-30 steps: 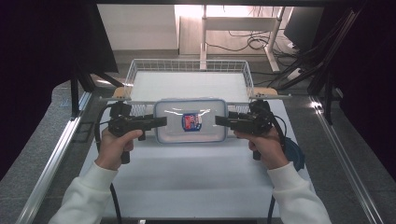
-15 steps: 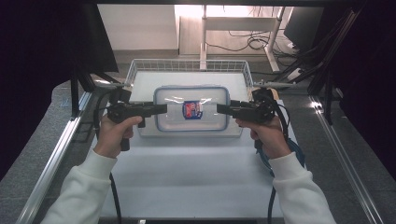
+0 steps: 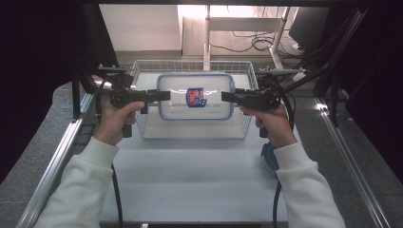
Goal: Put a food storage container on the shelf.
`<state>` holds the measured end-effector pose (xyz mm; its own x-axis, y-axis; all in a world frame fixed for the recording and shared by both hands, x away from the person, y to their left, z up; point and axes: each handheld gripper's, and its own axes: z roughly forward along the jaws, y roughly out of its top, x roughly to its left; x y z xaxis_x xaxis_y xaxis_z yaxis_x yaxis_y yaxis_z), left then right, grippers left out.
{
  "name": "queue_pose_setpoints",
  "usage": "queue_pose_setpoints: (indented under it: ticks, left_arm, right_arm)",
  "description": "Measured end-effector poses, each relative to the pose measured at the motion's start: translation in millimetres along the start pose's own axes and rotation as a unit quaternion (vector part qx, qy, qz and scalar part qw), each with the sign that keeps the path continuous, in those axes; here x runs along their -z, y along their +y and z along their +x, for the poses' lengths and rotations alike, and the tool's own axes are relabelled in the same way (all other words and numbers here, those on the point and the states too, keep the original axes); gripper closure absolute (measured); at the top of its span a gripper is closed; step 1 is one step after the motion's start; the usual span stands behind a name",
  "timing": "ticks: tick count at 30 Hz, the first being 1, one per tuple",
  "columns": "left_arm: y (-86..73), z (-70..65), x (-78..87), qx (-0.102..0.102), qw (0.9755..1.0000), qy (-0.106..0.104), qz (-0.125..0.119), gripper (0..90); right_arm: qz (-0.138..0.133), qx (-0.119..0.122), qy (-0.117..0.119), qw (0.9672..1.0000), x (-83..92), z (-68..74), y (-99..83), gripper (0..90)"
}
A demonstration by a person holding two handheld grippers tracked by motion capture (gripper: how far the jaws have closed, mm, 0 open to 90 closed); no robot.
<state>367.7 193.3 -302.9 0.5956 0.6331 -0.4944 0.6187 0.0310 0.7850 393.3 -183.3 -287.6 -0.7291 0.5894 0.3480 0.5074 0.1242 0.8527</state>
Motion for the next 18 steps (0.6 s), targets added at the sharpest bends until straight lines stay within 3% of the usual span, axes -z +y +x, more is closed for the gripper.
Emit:
queue_pose_setpoints:
  ticks: [18]
  left_arm:
    - [30.2, 28.4, -20.7, 0.014, 0.9999, -0.005, 0.008, 47.0]
  right_arm:
    - [0.009, -0.016, -0.006, 0.9998, -21.2, -27.6, 26.4, 45.3]
